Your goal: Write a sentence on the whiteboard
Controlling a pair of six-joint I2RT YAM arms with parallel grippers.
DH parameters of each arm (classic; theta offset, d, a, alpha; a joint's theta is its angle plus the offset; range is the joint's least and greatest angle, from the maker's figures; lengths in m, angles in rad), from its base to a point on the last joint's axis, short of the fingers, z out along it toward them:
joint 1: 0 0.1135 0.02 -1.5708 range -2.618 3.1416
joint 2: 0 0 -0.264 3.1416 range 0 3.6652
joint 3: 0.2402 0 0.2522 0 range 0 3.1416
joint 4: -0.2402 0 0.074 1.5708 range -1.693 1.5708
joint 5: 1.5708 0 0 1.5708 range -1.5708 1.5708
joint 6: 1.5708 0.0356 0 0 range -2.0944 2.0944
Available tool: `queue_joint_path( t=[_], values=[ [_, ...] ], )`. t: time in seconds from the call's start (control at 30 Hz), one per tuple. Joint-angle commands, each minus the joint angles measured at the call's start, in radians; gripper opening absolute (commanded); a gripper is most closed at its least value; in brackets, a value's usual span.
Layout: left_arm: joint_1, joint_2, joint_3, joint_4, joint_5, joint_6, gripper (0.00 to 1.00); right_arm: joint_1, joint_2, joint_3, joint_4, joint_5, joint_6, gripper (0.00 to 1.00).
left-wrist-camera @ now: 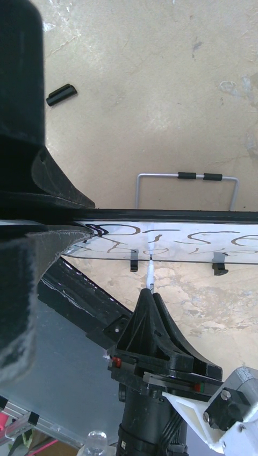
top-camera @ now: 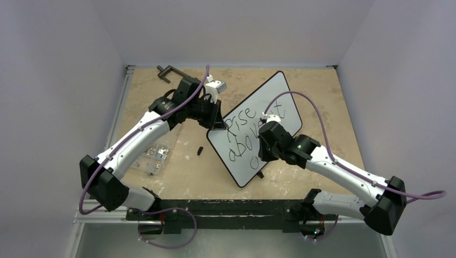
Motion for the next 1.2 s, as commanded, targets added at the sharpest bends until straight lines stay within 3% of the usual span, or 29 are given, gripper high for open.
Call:
queue_joint_path(
  t=[0.0, 0.57, 1.17],
  values=[
    [0.016, 0.009, 0.014, -0.028, -0.163, 0.07, 0.0, 0.001, -0.023, 0.052, 0.1, 0.005, 0.005, 0.0],
    [0.016, 0.011, 0.014, -0.028, -0.162, 0.07, 0.0, 0.001, -0.037, 0.011, 0.142, -0.091, 0.001, 0.0],
    [0.016, 0.015, 0.013, -0.028, -0.157, 0.069, 0.0, 0.002, -0.023, -0.033, 0.073, 0.051, 0.041, 0.0]
  ],
)
